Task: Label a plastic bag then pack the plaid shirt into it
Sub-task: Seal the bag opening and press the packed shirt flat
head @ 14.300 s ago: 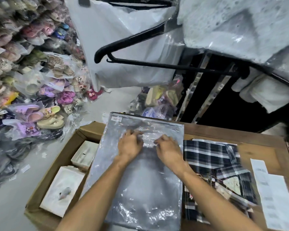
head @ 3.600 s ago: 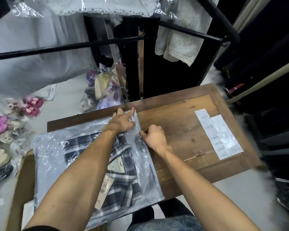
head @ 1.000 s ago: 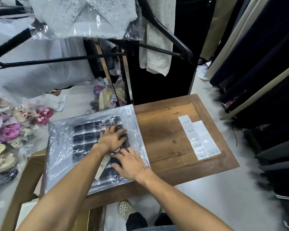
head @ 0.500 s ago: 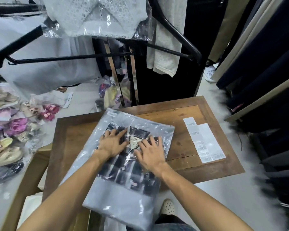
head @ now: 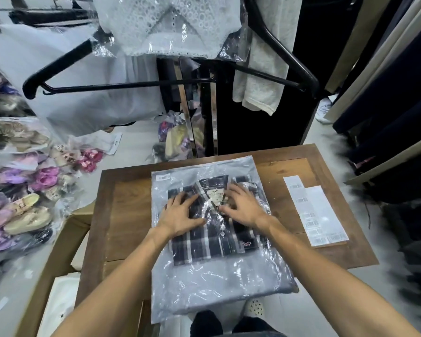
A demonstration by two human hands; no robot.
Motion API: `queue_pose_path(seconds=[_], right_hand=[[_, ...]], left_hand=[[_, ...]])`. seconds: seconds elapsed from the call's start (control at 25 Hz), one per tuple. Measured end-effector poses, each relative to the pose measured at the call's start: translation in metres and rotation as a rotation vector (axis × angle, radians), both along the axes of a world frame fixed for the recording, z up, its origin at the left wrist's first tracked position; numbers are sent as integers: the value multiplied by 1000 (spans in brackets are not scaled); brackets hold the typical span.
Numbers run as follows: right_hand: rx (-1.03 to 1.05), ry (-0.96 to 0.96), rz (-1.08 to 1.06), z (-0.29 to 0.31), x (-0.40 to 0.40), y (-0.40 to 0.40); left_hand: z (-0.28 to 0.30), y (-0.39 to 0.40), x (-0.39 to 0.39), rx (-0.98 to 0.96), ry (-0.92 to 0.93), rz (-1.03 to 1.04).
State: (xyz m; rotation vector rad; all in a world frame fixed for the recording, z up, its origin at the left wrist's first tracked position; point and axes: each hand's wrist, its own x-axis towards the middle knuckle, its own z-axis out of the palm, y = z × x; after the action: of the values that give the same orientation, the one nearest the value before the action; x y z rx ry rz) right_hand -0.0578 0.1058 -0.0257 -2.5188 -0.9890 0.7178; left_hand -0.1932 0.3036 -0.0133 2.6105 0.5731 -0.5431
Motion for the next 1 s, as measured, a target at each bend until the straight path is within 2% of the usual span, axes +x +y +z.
queue_pose_path(seconds=[0.08, 0.16, 0.44, 0.72, 1.0], right_hand=[[15, -86, -11, -3, 3, -22], [-73, -133, 4, -6, 1, -39], [-112, -53, -7, -6, 15, -24], [-182, -66, -24, -5, 20, -9], [-137, -45, -89, -6, 12, -10]], left_hand=[[-5, 1, -8, -18, 16, -36], [-12, 4, -9, -45, 54, -78], [-14, 24, 13, -42, 60, -83], [-8, 29, 20, 11, 79, -116], [0, 24, 23, 91, 122, -174]])
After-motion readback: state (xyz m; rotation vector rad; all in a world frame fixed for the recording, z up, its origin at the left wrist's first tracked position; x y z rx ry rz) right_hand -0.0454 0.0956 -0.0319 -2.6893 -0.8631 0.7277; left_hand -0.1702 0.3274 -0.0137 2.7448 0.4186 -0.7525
